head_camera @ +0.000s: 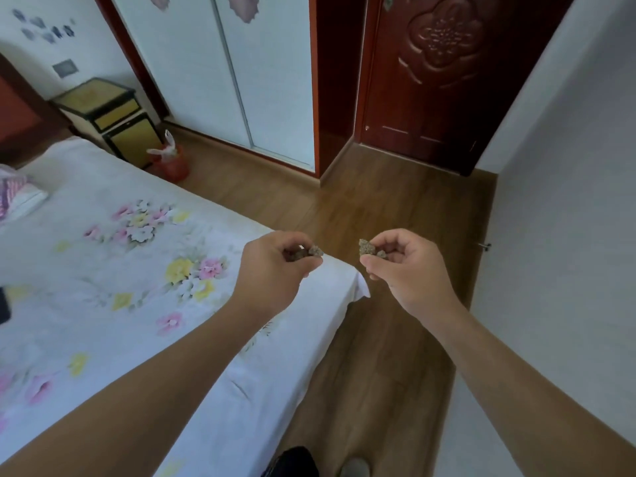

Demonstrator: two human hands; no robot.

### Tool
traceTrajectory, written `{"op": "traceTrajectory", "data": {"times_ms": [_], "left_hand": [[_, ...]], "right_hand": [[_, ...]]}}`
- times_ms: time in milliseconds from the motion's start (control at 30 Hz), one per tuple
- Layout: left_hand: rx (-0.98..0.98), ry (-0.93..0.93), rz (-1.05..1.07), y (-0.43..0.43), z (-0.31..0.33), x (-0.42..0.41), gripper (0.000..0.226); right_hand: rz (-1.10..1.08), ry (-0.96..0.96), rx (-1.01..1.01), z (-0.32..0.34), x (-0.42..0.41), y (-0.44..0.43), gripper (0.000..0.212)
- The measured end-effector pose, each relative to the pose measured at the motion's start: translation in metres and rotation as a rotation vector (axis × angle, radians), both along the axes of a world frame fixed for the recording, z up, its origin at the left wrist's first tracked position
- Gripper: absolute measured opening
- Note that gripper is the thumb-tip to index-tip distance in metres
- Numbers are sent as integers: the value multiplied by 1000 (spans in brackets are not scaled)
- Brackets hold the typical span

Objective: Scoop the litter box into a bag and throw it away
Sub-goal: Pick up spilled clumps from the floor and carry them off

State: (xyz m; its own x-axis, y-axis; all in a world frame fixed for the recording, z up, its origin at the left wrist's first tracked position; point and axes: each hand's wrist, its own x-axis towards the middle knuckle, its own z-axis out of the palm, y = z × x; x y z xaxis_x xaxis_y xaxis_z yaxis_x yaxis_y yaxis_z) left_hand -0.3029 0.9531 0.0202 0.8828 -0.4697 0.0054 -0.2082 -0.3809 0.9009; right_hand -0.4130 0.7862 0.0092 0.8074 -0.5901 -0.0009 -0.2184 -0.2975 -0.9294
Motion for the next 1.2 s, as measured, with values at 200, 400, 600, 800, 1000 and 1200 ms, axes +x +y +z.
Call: {"op": "traceTrajectory", "data": {"times_ms": [200, 400, 600, 800, 1000, 1200], "left_hand": [[-9, -3, 31, -66, -3, 52, 36], [6, -46, -7, -147, -17, 126, 31], [41, -47, -106, -231, -12, 189, 25], [37, -2, -73, -297, -14, 250, 12], [11, 13, 92, -371, -21, 306, 17], [2, 23, 204, -439, -27, 351, 11]], "right_hand": [[4, 10, 36, -5, 54, -69, 16], [-4, 50, 43, -13, 121, -142, 16], [-72, 59, 52, -2, 176, -217, 16], [-39, 38, 53, 1, 241, -289, 17], [95, 24, 92, -6, 314, -374, 18], [266, 76, 87, -3, 383, -458, 17]]}}
